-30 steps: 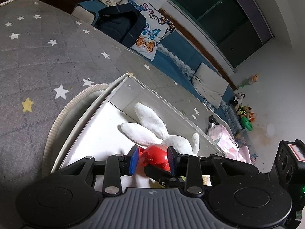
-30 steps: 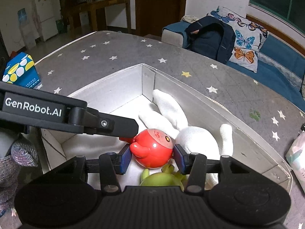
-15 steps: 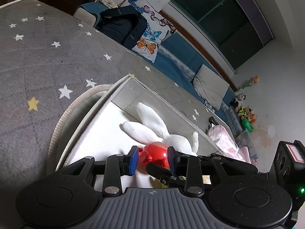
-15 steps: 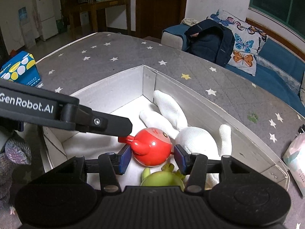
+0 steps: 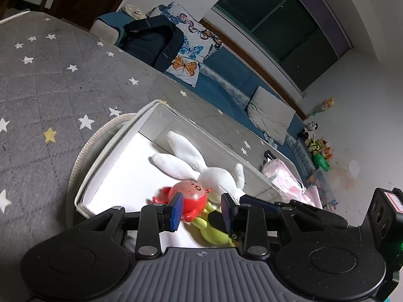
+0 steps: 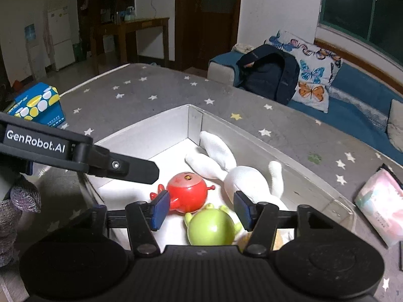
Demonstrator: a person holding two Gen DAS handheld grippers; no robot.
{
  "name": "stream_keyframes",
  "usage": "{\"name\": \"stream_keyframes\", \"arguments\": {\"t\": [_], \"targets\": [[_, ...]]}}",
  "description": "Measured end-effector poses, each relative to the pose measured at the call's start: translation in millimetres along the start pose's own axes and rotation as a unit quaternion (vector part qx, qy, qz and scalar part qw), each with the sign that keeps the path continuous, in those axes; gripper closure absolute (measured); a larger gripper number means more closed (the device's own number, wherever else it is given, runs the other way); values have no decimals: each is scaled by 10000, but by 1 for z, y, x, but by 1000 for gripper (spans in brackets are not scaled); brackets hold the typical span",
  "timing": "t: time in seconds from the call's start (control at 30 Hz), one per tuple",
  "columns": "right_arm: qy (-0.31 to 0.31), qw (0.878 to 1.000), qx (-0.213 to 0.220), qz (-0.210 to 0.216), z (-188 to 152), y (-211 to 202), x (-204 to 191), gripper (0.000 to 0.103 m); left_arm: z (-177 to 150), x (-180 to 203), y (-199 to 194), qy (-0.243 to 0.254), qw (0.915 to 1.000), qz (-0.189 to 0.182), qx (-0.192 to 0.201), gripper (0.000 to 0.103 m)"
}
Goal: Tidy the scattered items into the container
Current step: 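Lower the red toy into the box and open both tools, then move both tools down to the black-haired doll on the table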
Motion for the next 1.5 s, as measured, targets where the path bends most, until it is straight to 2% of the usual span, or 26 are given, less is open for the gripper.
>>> {"name": "stream_keyframes", "arguments": {"t": [0.4,0.67,0.9,1.13,1.5], "targets": [[-39,9989,455,-122,-17,-52,-9,46,-27,13,-29,179,9998,-114,20,68],[63,9974,721,-69,-54,-91,-23,40,-51,14,-44,191,9995,-248,-61,68],[191,9978,634,45,-91,-105,-37,40,-72,16,-44,199,9984,-420,-314,68],[362,9985,396,60,-124,-97,-45,40,-89,9,-35,82,9966,-516,-640,68],[515,9982,289,100,-134,-86,-44,40,-95,4,-30,-5,9957,-549,-746,66]]}}
Point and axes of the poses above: each gripper's, at about its wrist camera, not at the fingertips, and y roughly the way its jaws point, x to its right, z to its top, the point moved 2 cm from there along y, roughly the way its jaws point, and after that the axes turned 3 degrees about x, right-handed, at the moved point
